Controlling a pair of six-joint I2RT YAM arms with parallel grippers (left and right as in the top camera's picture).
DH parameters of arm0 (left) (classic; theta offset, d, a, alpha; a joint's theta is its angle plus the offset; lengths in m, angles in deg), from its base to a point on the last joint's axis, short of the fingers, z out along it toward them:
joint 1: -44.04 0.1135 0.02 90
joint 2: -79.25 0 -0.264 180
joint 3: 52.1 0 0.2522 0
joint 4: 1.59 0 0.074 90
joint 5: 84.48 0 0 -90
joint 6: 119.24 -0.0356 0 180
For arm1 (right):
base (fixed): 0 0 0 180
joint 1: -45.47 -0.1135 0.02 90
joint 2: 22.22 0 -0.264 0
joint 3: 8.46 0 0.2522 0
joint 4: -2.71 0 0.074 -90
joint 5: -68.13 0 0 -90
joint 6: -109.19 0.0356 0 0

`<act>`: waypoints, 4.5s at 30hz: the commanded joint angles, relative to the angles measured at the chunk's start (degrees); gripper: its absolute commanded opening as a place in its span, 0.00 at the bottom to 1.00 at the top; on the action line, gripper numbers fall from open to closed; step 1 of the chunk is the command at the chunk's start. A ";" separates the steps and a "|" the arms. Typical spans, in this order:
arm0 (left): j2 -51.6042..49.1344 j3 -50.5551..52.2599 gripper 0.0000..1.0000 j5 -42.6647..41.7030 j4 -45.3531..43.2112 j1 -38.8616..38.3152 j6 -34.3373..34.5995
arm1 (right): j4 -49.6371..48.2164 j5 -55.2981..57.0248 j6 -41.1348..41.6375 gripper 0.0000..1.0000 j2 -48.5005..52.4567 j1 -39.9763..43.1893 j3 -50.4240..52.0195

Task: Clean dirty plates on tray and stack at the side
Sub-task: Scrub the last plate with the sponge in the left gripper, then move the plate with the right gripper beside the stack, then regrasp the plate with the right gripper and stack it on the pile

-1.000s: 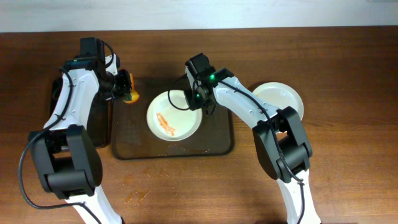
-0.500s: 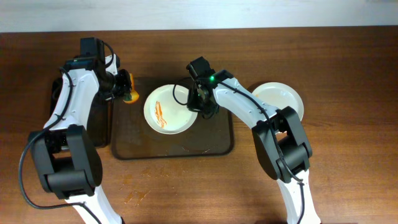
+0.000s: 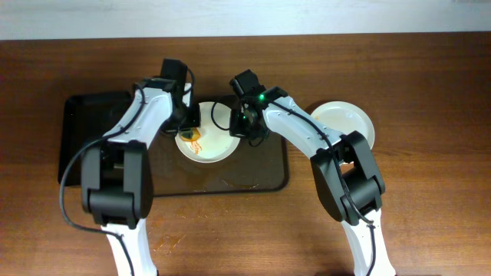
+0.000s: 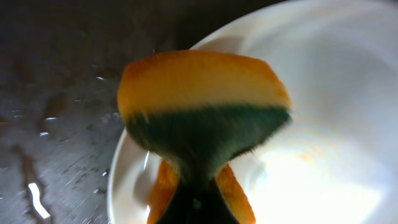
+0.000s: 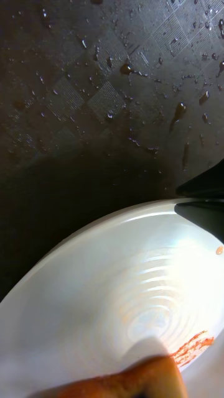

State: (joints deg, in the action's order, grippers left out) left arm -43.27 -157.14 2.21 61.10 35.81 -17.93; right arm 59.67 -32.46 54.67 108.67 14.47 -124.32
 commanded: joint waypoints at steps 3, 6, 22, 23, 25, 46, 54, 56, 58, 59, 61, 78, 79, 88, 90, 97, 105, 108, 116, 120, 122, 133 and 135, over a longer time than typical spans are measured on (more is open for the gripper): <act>-1.66 0.57 0.01 -1.95 8.22 -4.55 0.94 | -0.57 -0.39 -0.76 0.04 0.76 0.02 0.31; -1.66 0.57 0.01 -11.13 15.47 -6.80 -5.03 | -0.57 -0.39 -0.76 0.04 0.76 0.00 0.31; -1.66 0.48 0.01 -22.99 4.83 -3.69 -15.76 | -0.13 -0.39 -1.20 0.04 0.76 0.00 0.31; -1.66 0.48 0.00 -23.41 4.68 -3.67 -16.15 | -0.13 -0.42 -1.20 0.04 0.76 0.00 0.31; -1.66 0.48 0.00 -21.24 -1.27 -2.80 -13.03 | 0.07 -0.39 -1.20 0.04 0.76 0.00 0.31; -1.66 0.26 0.01 -9.49 -6.03 3.67 2.40 | 0.37 -0.42 -1.20 0.04 0.76 0.00 0.31; 3.65 -17.79 0.01 -1.68 12.39 4.02 1.40 | 1.77 -2.78 -2.62 0.04 0.72 0.28 0.11; 4.28 -21.16 0.01 -1.51 14.86 4.02 0.55 | 3.54 -5.35 -7.34 0.04 -0.68 1.44 -1.79; 4.09 -20.61 0.01 -1.33 14.73 4.61 0.55 | 5.51 0.50 -9.86 0.04 -4.72 1.38 -1.97; 4.09 -20.26 0.00 -0.15 14.19 5.07 0.55 | 8.09 7.65 -10.01 0.04 -7.19 0.76 -1.97; 4.09 -19.89 0.01 1.38 13.16 6.01 0.57 | 12.52 21.27 -9.97 0.04 -11.45 -1.11 -1.97; 0.70 -19.32 0.00 1.11 11.78 6.21 0.57 | 20.48 90.36 -4.74 0.04 -16.22 -25.24 -1.97; 0.70 -19.32 0.00 1.11 11.80 6.21 0.59 | 20.48 90.33 -4.74 0.04 -16.22 -25.24 -1.97; 0.70 -19.32 0.01 1.14 11.80 6.21 0.57 | 20.46 33.92 -5.86 0.04 -21.94 -3.91 -1.97; 0.70 -19.32 0.01 1.14 11.78 6.21 0.57 | 21.00 19.52 -11.08 0.04 -23.56 6.51 -1.97; 0.70 -19.32 0.01 1.14 11.58 6.21 0.57 | 29.35 10.38 -17.27 0.04 -23.69 36.46 -0.17; 0.70 -19.32 0.00 1.14 11.52 6.16 0.59 | 8.48 -6.54 -16.15 0.57 -18.18 22.05 10.08; 0.70 -19.32 0.01 1.14 11.54 6.14 0.57 | 3.96 -1.90 -9.03 0.56 -11.61 17.00 10.08; 0.70 -19.32 0.01 1.16 11.19 6.16 0.57 | 3.56 -3.98 -9.57 0.50 -10.43 16.81 6.86; 0.70 -19.32 0.00 1.14 10.91 6.16 0.59 | 4.11 -3.76 -9.73 0.53 -9.77 14.23 5.70; 0.70 -19.32 0.00 1.14 10.91 6.16 0.57 | 3.45 -1.03 -7.41 0.52 -8.83 9.55 5.70; 0.70 -19.32 0.00 1.14 11.17 6.16 0.57 | 0.61 -5.57 -3.96 0.50 -4.28 -3.04 5.70; 0.70 -19.32 0.00 1.14 11.17 6.16 0.57 | -1.44 -8.85 -6.21 0.50 -4.28 -4.52 5.70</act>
State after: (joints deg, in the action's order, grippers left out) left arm -42.26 -176.75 3.00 72.36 41.93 -16.40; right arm 59.58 -37.42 50.98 103.53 11.80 -117.68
